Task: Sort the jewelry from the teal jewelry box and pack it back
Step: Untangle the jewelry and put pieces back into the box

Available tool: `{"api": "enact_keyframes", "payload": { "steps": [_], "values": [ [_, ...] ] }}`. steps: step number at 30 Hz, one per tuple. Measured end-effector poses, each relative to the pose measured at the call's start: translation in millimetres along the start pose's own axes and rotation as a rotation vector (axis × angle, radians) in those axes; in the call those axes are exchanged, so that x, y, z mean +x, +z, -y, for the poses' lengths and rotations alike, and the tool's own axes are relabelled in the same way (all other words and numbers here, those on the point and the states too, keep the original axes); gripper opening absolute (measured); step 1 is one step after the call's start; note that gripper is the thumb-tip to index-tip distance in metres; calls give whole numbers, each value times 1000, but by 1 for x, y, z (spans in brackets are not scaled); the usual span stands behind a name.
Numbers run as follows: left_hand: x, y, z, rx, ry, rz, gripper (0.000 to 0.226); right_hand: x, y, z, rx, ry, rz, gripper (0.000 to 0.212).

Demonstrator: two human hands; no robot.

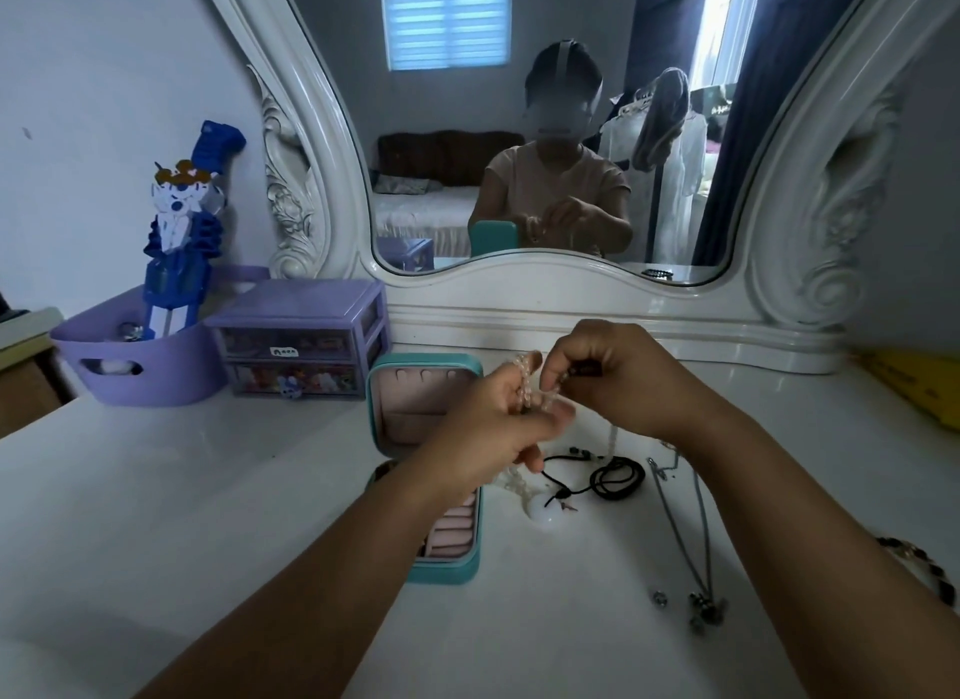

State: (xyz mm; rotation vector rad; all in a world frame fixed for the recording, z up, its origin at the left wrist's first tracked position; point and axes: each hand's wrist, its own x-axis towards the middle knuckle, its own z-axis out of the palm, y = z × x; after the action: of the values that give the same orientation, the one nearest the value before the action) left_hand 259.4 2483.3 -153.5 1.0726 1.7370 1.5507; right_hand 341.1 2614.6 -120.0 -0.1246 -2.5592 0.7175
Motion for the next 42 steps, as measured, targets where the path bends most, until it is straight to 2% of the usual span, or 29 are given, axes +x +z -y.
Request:
{"api": "enact_keyframes", "payload": {
  "steps": [3, 5, 7, 10, 12, 15, 17, 20, 22, 25, 26, 27, 29, 34, 37, 39, 42],
  "values": [
    [-5, 0, 2, 163, 16, 39, 17, 1, -1, -1, 141, 30, -53, 18],
    [-7, -5, 4, 115, -4, 68, 10, 3, -1, -6, 243, 64, -98, 20],
    [-11, -12, 4, -124, -1, 153, 19, 4, 2, -13, 273, 88, -128, 19],
    [-13, -20, 3, -534, 93, 218, 21, 2, 11, -19, 279, 139, -85, 8],
    [-11, -23, 6, -615, 147, 178, 29, -1, 17, -19, 259, 150, -25, 12],
    [-12, -24, 6, -529, 147, 85, 55, -5, 20, -12, 238, 122, 77, 9],
    [-14, -23, 7, -329, 105, 29, 68, -6, 20, -7, 247, 78, 98, 7],
    [-17, -19, 11, 21, 41, -26, 78, -4, 16, -1, 261, 13, 42, 14],
    [-17, -18, 15, 142, 64, -33, 62, -2, 14, 1, 277, 2, 6, 15],
    [-22, -20, 12, 168, 47, -29, 11, 1, 14, 5, 372, 20, -21, 18],
    [-23, -22, 11, 117, 25, 10, 4, 1, 14, 6, 411, 21, -23, 18],
    [-26, -23, 8, 52, 11, 51, 9, 1, 14, 7, 447, 18, -13, 19],
    [-30, -29, 4, -89, 27, 147, 5, 0, 15, 10, 513, 11, 68, 23],
    [-37, -43, 8, -219, 48, 487, 46, 2, 15, 11, 845, -35, 206, 47],
    [-40, -46, 7, -257, 45, 655, 63, 6, 15, 10, 1013, 9, 293, 54],
    [-40, -46, 6, -282, 47, 727, 69, 7, 17, 7, 1076, 19, 349, 58],
    [-40, -49, 9, -353, 55, 738, 76, 5, 22, 7, 1167, -15, 417, 57]
  ]
}}
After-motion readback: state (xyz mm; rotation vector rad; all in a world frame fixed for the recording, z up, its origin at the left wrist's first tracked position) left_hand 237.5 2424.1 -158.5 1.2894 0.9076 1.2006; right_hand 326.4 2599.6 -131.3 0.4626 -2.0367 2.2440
